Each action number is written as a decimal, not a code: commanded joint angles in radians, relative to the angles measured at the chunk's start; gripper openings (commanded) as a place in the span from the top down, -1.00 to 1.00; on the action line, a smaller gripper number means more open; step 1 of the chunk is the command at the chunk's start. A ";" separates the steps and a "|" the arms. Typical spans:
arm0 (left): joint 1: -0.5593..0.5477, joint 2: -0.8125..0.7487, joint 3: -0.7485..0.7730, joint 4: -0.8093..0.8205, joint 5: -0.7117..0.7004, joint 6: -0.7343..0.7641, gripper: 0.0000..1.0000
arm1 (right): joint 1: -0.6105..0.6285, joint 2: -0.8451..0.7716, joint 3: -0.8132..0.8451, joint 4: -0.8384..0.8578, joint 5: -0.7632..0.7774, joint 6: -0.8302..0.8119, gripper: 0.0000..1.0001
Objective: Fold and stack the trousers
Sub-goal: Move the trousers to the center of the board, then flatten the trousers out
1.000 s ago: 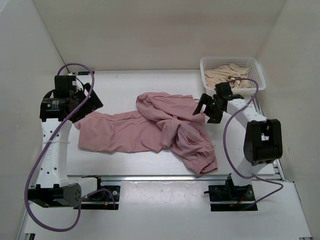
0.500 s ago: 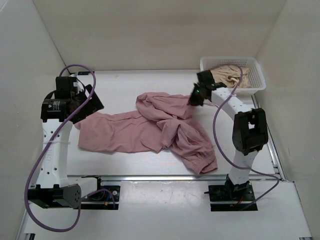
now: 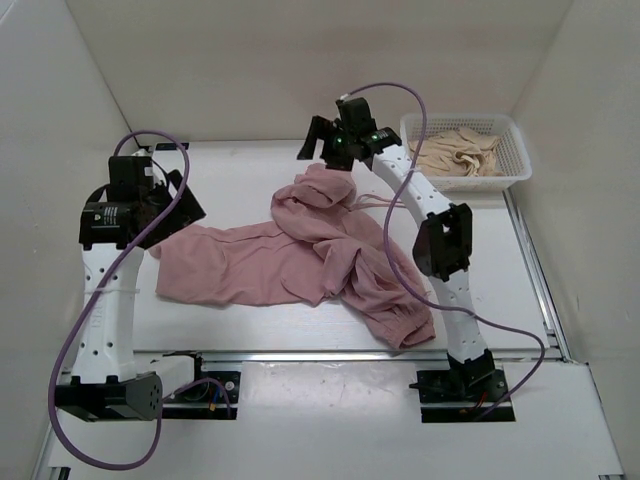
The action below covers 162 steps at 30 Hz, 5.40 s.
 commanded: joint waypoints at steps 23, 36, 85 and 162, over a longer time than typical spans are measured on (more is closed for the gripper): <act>-0.026 0.213 -0.606 0.376 0.184 -0.267 -1.00 | 0.054 -1.672 -1.798 -0.408 0.327 0.380 -1.00; -0.035 0.499 -0.449 0.451 0.166 -0.255 0.77 | 0.050 -1.271 -1.873 0.096 0.351 0.353 0.25; 0.268 0.769 -0.110 0.379 0.253 -0.122 -0.25 | -0.727 -1.028 -1.583 0.377 -0.255 0.124 -0.93; 0.429 0.505 -0.426 0.375 0.155 -0.135 0.79 | -0.679 -1.394 -1.931 0.125 0.084 0.352 -0.94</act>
